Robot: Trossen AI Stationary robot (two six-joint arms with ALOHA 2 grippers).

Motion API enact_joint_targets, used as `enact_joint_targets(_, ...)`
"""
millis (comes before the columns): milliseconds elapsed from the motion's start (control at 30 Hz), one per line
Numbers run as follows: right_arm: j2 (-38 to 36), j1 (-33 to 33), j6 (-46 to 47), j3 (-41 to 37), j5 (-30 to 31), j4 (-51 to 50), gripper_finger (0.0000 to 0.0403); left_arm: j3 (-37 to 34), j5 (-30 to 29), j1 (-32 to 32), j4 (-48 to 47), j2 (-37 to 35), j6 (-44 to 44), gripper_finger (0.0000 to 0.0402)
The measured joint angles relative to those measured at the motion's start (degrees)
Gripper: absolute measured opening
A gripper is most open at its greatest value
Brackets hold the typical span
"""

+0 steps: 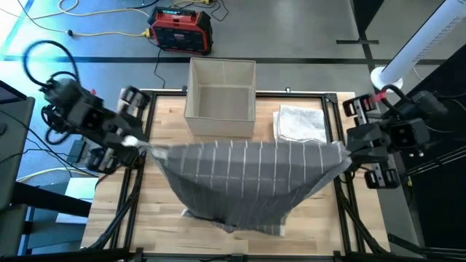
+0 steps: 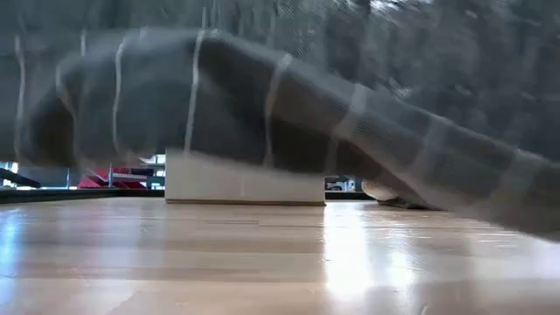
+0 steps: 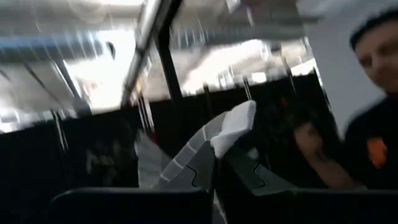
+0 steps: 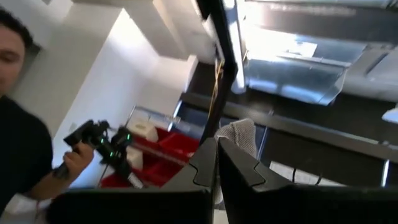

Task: Fold towel
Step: Fold the gray patterned towel

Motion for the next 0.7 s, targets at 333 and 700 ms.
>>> enact_joint_targets(333, 0.4, -0.1, -2.3, 0.0, 15.7, -5.1, 0.0, 0.0, -27.0, 0.1, -17.0, -1.3, 7.1, 0.0007)
enact_joint_targets(700, -0.1, -0.1, -4.4, 0.0, 29.0, -5.7, 0.0, 0.0, -29.7, 0.2, -6.8, -6.0, 15.7, 0.0009)
